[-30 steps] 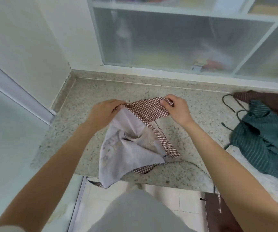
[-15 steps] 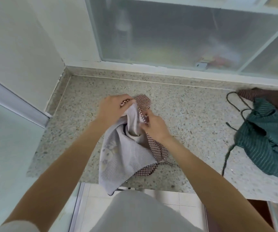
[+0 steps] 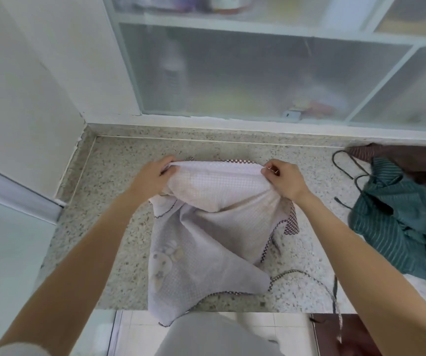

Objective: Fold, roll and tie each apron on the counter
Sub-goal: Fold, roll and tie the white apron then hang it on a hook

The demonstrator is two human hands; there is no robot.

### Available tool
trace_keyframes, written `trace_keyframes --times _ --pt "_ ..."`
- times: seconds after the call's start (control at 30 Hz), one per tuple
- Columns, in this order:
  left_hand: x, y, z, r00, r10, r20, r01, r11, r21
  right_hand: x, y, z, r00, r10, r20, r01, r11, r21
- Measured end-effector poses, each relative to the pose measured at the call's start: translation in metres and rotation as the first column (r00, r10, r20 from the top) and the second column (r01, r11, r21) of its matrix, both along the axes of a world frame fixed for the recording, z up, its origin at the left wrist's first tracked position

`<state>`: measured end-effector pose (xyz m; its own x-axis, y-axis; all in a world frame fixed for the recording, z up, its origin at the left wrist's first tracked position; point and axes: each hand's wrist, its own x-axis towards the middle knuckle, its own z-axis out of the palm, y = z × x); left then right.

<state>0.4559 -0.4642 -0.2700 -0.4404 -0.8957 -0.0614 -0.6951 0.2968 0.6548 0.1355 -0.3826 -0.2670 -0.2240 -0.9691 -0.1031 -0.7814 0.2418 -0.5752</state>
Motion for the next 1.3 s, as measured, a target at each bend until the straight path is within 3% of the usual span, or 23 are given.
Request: trace_keyframes --times 0.1,0.23,0.37,0.47,0.57,0.67,0.73,0.8,0.93,1.1,1.2,1.3 --pt "-0.007 -0.023 0.009 1.000 -0.003 0.011 0.003 0.998 -0.061 -0.005 -0.026 0.009 0.993 -0.060 -0.101 0.051 0.994 -0.096" --pt "-0.007 -0.061 0.002 0.972 -0.001 0.235 0.122 0.857 -0.501 -0.003 -0.059 0.008 0.967 -0.137 -0.214 0.089 0.972 -0.218" --pt "-0.017 -0.076 -0.014 0.941 -0.063 0.333 0.245 0.806 -0.538 0.009 -0.072 -0.021 0.938 -0.133 -0.320 0.107 0.989 -0.099" --pt "-0.028 -0.064 -0.040 0.923 -0.280 0.265 0.377 0.797 -0.472 0.033 -0.049 -0.045 0.958 -0.129 -0.256 0.087 0.982 -0.166" --pt "-0.038 -0.049 -0.076 0.830 -0.509 0.228 0.558 0.756 -0.342 0.067 -0.010 -0.071 0.977 -0.063 -0.205 0.020 0.979 -0.202" --pt "-0.053 -0.045 -0.109 0.697 -0.634 0.335 0.700 0.704 -0.122 0.093 0.025 -0.099 0.989 0.071 -0.133 -0.070 0.997 0.013" --pt "-0.065 -0.046 -0.121 0.649 -0.623 0.436 0.693 0.721 -0.001 0.106 0.041 -0.113 0.982 0.181 -0.062 -0.155 0.942 0.299" --pt "-0.074 -0.045 -0.127 0.626 -0.583 0.518 0.630 0.770 0.105 0.116 0.054 -0.124 0.961 0.273 -0.030 -0.237 0.878 0.415" --pt "-0.074 -0.044 -0.139 0.656 -0.516 0.550 0.459 0.852 0.252 0.108 0.066 -0.140 0.878 0.455 -0.152 -0.334 0.807 0.487" --pt "-0.045 -0.023 -0.143 0.762 -0.356 0.541 0.263 0.933 0.245 0.058 0.058 -0.145 0.777 0.593 -0.211 -0.446 0.756 0.479" --pt "-0.027 -0.005 -0.143 0.772 -0.281 0.571 0.169 0.956 0.241 0.029 0.047 -0.135 0.690 0.595 -0.412 -0.371 0.780 0.504" --pt "-0.018 0.018 -0.127 0.757 -0.259 0.600 0.145 0.962 0.232 0.013 0.039 -0.124 0.629 0.452 -0.633 -0.181 0.876 0.447"
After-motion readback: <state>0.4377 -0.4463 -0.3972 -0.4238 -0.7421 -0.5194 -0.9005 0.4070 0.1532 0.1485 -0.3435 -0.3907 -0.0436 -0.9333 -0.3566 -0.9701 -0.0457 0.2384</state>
